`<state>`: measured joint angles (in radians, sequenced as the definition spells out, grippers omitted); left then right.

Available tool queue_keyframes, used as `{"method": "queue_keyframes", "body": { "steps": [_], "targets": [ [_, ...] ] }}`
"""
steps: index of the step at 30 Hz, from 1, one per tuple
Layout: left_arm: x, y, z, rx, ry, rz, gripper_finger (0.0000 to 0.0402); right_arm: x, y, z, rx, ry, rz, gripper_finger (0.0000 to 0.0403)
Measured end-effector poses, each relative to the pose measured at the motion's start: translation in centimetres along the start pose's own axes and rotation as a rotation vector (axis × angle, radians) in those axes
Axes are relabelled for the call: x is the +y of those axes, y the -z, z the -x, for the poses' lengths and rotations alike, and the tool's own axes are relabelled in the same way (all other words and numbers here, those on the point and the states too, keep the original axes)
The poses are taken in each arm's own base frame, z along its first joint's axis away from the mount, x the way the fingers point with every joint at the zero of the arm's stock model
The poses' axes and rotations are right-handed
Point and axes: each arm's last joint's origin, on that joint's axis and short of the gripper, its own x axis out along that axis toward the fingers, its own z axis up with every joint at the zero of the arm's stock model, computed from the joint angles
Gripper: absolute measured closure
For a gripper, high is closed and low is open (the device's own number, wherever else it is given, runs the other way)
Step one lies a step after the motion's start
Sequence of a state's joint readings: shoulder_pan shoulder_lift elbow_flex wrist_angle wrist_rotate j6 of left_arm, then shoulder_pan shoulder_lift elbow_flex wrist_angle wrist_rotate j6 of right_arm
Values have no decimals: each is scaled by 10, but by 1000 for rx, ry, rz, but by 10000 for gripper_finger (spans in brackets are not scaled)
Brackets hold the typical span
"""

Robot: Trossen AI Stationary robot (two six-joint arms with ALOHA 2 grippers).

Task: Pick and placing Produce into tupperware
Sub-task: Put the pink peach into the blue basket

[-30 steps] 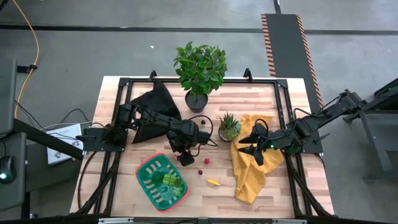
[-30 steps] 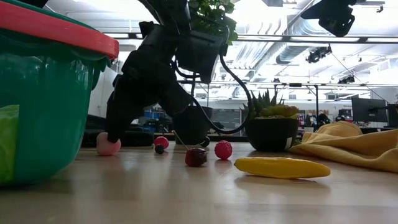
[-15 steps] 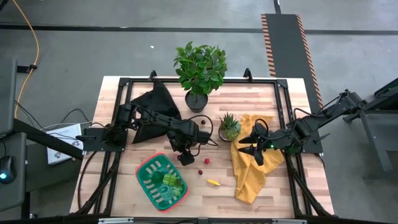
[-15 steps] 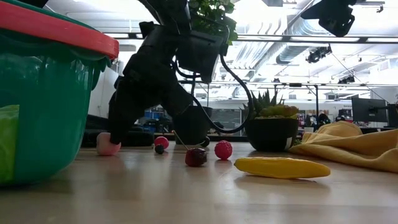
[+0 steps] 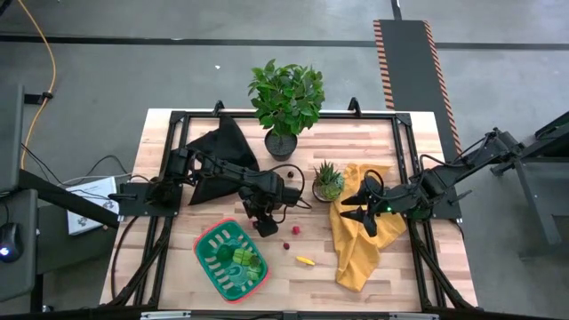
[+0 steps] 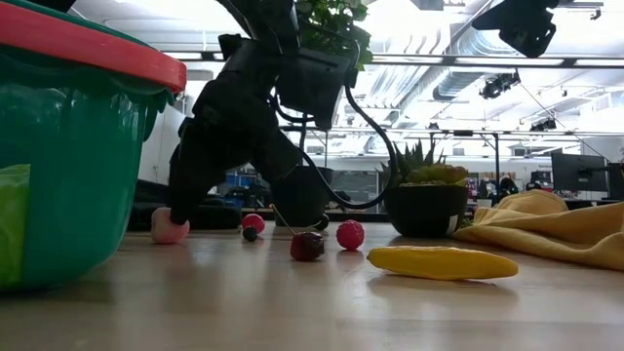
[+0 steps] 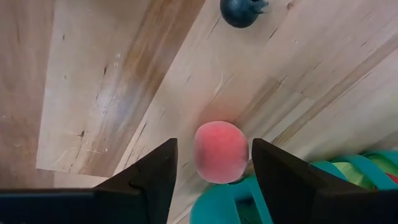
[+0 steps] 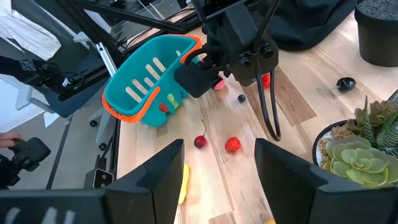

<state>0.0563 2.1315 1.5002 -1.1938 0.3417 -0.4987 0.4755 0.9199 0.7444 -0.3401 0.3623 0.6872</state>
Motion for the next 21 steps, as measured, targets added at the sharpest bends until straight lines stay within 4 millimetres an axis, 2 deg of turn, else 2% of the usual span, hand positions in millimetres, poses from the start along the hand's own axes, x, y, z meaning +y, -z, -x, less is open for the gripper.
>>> {"method": "queue_keyframes", "body": {
  "steps": [21],
  "targets": [
    [0,0,0,4,8,0,291,0,0,0,3,-2,8,215]
  ]
}}
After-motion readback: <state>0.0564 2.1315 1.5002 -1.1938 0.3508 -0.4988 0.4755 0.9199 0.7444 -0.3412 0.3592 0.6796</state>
